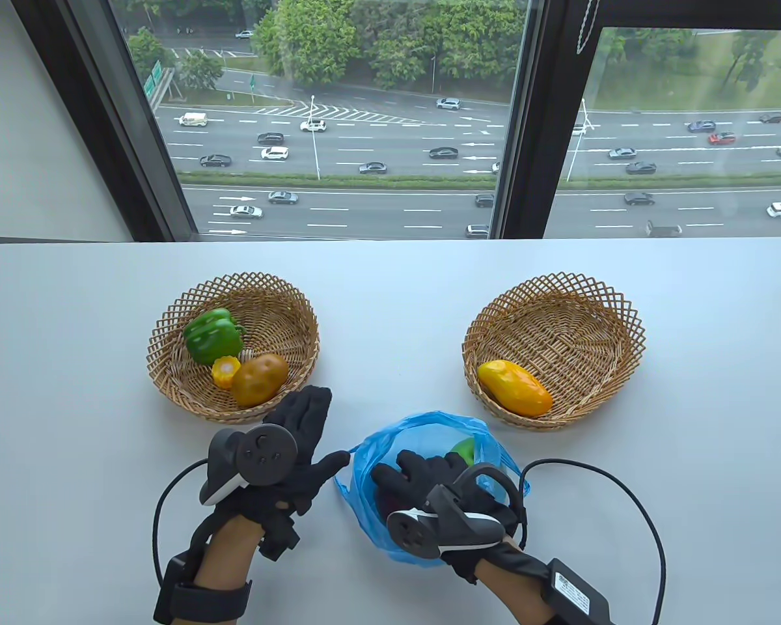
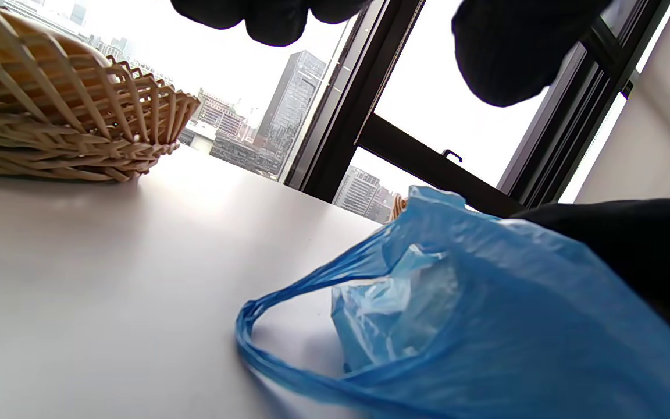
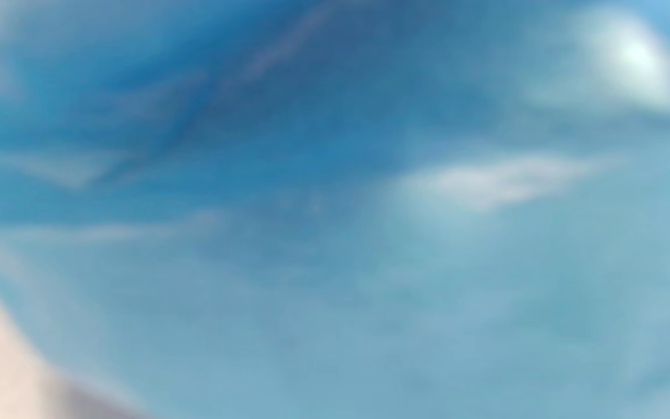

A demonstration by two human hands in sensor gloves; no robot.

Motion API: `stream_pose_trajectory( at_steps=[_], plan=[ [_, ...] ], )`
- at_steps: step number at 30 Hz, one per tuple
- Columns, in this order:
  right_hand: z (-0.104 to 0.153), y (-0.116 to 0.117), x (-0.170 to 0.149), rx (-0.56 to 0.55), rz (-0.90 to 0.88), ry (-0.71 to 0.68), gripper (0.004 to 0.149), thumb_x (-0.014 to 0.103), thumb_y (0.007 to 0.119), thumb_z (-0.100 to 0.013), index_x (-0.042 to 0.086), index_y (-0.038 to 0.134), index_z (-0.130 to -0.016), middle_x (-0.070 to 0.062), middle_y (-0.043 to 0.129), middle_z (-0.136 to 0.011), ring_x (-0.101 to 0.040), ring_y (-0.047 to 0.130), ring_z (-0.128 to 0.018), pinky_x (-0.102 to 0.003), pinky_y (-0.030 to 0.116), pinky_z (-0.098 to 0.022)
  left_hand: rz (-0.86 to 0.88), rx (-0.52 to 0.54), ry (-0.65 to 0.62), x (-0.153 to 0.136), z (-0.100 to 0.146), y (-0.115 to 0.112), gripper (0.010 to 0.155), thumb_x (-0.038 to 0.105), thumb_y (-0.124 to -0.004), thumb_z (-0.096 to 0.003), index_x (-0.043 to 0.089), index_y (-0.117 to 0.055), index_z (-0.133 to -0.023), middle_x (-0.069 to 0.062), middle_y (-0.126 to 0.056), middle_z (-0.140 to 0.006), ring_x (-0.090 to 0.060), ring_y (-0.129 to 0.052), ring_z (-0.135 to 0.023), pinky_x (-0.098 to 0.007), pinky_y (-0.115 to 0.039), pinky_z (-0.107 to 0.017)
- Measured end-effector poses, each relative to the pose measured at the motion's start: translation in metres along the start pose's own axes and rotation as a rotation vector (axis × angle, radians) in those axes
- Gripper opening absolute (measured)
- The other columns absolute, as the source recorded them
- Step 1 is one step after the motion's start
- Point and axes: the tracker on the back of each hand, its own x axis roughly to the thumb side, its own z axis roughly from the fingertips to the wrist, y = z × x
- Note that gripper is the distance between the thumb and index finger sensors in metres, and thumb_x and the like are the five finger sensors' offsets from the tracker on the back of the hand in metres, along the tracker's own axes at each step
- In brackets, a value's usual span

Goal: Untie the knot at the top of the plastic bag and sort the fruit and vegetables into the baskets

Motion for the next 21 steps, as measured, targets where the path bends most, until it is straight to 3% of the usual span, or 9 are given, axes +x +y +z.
stream_pose_trajectory(
  at_steps=[7,13,21],
  plan=[
    [0.011,-0.014,-0.011,-0.107,-0.003,0.017,0.084,0.055,0.088,-0.046,0.021,0.054,-0.115,-0.023,0.068,-0.108,-0.043,0.092,-0.081,-0.067,0.072,-0.062,-0.045,0.003,0.012,0.001,0.001,0.001,0.083,0.056,-0.072,-0.0486,0.020,-0.041,-0.117,-0.013,-0.026,-0.124,-0.047,-0.025,-0.109,-0.066,-0.033,-0.073],
    [0.030,-0.036,-0.035,-0.286,-0.086,0.071,0.083,0.057,0.085,-0.047,0.019,0.056,-0.114,-0.023,0.072,-0.106,-0.040,0.094,-0.077,-0.064,0.075,-0.059,-0.024,-0.009,0.014,0.000,0.000,-0.001,0.084,0.056,-0.071,-0.0487,0.019,-0.040,-0.117,-0.014,-0.028,-0.124,-0.047,-0.026,-0.109,-0.066,-0.034,-0.073],
    [0.046,-0.050,-0.058,-0.437,-0.136,0.134,0.080,0.056,0.079,-0.047,0.019,0.055,-0.114,-0.023,0.073,-0.105,-0.038,0.094,-0.074,-0.061,0.078,-0.057,-0.019,-0.016,0.015,0.000,0.000,-0.002,0.084,0.056,-0.071,-0.0486,0.018,-0.040,-0.117,-0.015,-0.030,-0.124,-0.047,-0.028,-0.109,-0.066,-0.035,-0.073]
  ],
)
